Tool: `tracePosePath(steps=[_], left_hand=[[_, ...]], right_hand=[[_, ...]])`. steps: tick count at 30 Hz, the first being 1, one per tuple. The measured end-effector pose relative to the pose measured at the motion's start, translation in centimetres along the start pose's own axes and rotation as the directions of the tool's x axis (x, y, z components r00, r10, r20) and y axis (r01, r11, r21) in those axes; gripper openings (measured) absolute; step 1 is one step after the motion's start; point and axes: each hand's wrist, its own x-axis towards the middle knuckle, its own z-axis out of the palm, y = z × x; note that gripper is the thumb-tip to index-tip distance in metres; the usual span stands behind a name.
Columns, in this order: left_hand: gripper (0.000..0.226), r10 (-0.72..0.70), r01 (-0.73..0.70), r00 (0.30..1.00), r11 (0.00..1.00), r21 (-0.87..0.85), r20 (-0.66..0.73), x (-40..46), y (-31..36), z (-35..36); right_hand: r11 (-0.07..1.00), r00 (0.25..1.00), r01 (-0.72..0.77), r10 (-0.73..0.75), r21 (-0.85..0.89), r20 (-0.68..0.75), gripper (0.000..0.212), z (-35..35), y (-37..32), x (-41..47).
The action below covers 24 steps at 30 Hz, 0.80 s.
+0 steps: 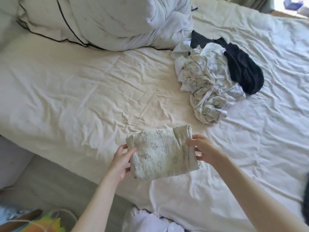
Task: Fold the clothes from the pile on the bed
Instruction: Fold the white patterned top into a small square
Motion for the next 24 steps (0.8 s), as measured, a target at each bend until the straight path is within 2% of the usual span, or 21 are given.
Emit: tracePosePath(steps=[5, 14, 19, 24], left_hand=[[0.022, 0.085, -0.086, 0.995, 0.996, 0.029, 0.047, -6.1, -2.1, 1.9], [0.028, 0.068, -0.081, 0.981, 0.995, 0.066, 0.181, -17.1, -6.7, 5.3], [0.031, 0.111, -0.159, 0.954, 0.975, 0.157, 0.279, -19.9, -7.5, 9.1], [0.025, 0.105, -0.224, 0.907, 0.940, 0.257, 0.407, -22.1, -8.6, 12.9]], right_hand=[[0.995, 0.998, 0.064, -0.065, 0.073, 0.012, 0.017, -4.2, 4.2, -5.1], [0.972, 0.988, 0.153, -0.144, 0.178, -0.063, 0.019, -11.9, 12.1, -16.6], [0.936, 0.964, 0.243, -0.205, 0.255, -0.168, 0.018, -15.3, 15.9, -21.5], [0.898, 0.938, 0.280, -0.180, 0.341, -0.297, 0.020, -18.2, 21.0, -25.7]])
